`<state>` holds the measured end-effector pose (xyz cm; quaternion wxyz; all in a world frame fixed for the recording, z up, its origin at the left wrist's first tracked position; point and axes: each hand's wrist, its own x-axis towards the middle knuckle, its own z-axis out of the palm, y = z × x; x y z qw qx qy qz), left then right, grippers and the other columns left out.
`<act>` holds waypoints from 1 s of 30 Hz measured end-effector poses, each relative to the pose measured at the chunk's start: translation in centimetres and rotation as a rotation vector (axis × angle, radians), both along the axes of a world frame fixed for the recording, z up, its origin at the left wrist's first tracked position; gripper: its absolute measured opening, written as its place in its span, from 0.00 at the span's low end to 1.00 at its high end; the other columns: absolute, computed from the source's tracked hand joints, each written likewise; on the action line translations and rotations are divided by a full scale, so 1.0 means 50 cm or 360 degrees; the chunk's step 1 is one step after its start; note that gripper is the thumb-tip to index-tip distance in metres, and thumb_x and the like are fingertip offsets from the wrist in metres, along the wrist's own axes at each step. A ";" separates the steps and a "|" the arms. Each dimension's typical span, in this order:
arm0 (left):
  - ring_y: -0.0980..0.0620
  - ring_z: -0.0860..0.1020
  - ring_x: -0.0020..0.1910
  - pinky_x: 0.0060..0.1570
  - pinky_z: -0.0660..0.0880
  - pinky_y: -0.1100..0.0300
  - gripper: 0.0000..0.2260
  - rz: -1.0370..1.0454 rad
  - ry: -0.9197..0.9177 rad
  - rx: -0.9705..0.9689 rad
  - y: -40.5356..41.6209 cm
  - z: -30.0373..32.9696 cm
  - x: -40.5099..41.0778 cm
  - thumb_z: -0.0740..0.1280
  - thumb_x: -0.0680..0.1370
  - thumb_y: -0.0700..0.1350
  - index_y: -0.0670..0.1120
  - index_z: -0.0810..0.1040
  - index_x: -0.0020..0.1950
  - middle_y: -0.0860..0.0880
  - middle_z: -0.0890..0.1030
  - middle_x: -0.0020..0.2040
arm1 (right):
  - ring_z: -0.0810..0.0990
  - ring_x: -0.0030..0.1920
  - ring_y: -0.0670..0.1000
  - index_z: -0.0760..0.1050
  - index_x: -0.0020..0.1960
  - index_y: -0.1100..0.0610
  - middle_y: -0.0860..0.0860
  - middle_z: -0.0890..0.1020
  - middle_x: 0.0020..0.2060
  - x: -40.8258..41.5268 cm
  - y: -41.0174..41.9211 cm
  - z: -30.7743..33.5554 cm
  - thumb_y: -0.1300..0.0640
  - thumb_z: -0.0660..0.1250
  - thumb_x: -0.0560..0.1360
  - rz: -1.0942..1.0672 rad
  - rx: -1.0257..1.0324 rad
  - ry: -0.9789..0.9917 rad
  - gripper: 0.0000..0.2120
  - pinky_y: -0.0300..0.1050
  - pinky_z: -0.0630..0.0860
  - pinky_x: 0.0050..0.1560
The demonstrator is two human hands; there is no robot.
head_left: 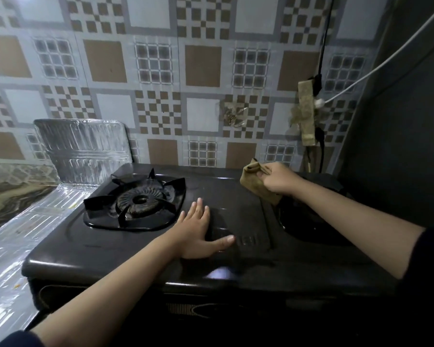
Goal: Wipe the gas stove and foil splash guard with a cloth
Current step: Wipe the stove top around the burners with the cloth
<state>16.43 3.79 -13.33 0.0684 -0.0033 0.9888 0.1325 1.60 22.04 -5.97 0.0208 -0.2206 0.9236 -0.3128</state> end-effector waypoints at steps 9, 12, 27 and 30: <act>0.49 0.38 0.77 0.74 0.38 0.52 0.42 0.0186 0.0113 -0.0196 -0.003 -0.039 -0.102 0.40 0.75 0.69 0.41 0.42 0.78 0.44 0.38 0.78 | 0.77 0.58 0.58 0.74 0.61 0.50 0.54 0.79 0.58 -0.179 -0.082 -0.063 0.59 0.60 0.76 0.0201 0.0307 0.0152 0.15 0.47 0.75 0.53; 0.50 0.37 0.77 0.74 0.38 0.54 0.56 0.0170 0.0116 -0.0209 -0.009 -0.045 -0.101 0.26 0.59 0.77 0.43 0.41 0.78 0.45 0.38 0.78 | 0.52 0.77 0.60 0.52 0.77 0.47 0.53 0.53 0.78 -0.200 -0.101 -0.103 0.55 0.56 0.79 0.0486 0.0907 -0.0046 0.29 0.52 0.57 0.74; 0.48 0.42 0.78 0.75 0.44 0.51 0.35 0.0181 0.0186 -0.0193 0.000 -0.036 -0.102 0.48 0.80 0.62 0.42 0.45 0.78 0.44 0.42 0.79 | 0.63 0.72 0.59 0.55 0.77 0.54 0.58 0.58 0.76 -0.053 -0.079 -0.072 0.66 0.60 0.75 0.0383 0.1073 0.0111 0.33 0.47 0.66 0.68; 0.47 0.42 0.78 0.75 0.45 0.50 0.34 0.0146 0.0178 -0.0188 -0.006 -0.036 -0.100 0.48 0.80 0.62 0.41 0.45 0.78 0.43 0.43 0.79 | 0.61 0.74 0.57 0.52 0.78 0.51 0.56 0.53 0.77 -0.009 -0.071 -0.072 0.68 0.60 0.74 0.0346 0.1053 0.0064 0.36 0.46 0.66 0.68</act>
